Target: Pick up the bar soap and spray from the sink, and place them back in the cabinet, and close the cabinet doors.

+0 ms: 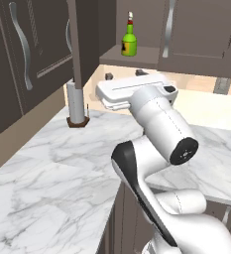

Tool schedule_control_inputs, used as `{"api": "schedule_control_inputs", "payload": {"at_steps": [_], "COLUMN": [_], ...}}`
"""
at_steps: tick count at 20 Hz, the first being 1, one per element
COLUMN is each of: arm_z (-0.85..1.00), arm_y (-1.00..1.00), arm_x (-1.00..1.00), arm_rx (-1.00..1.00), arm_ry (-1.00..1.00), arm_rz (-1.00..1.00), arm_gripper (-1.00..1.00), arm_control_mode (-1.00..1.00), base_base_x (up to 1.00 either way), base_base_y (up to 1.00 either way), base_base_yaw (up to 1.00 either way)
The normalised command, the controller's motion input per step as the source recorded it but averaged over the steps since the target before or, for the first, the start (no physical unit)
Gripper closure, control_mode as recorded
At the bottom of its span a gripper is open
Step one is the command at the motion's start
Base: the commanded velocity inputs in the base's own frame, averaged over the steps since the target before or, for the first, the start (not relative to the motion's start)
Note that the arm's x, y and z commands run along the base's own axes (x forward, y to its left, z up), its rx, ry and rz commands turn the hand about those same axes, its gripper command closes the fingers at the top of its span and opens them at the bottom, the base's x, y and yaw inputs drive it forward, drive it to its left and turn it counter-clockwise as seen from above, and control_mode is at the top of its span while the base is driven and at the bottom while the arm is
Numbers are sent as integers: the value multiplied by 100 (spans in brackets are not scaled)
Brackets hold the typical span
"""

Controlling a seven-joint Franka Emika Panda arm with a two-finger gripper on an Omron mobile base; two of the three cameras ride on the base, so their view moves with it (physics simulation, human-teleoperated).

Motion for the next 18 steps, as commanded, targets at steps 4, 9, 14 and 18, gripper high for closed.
{"api": "schedule_control_inputs", "payload": {"at_steps": [4, 9, 14, 18], "arm_z": [-4, -4, -5, -4], "arm_y": [24, 20, 15, 11], "arm_x": [18, 25, 24, 24], "arm_rx": [-3, -3, -2, 0], "arm_ry": [0, 0, 0, 0], "arm_rz": [0, 0, 0, 0], "arm_gripper": [-100, -100, -100, -100], "arm_control_mode": [-100, -100, -100, -100], "base_base_x": [0, 0, 0, 0], "base_base_y": [0, 0, 0, 0], "base_base_yaw": [0, 0, 0, 0]}}
